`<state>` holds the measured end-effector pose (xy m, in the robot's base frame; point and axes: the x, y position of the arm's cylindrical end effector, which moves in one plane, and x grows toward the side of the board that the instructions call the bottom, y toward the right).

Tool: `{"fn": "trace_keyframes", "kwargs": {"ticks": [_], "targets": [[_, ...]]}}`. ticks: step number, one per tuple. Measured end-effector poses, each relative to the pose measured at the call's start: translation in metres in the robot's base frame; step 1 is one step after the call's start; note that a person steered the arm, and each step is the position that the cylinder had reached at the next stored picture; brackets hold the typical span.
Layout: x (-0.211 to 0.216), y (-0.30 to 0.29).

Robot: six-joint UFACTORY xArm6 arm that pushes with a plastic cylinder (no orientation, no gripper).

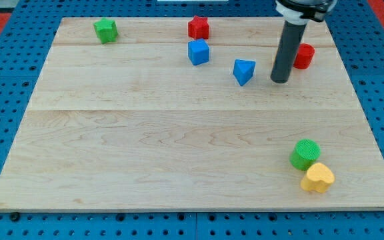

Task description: Move the yellow hexagon to the top right of the board

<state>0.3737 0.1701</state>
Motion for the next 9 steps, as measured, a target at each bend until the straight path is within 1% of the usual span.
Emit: {"fn": "trace_keyframes", "kwargs": {"ticks": [1, 2, 5, 6, 7, 9], "targets": [[-0.019, 0.011], [-0.039, 0.001], [-0.100, 0.005], [-0.105, -0.011], [-0.118, -0.011], [-0.119, -0.006]]}}
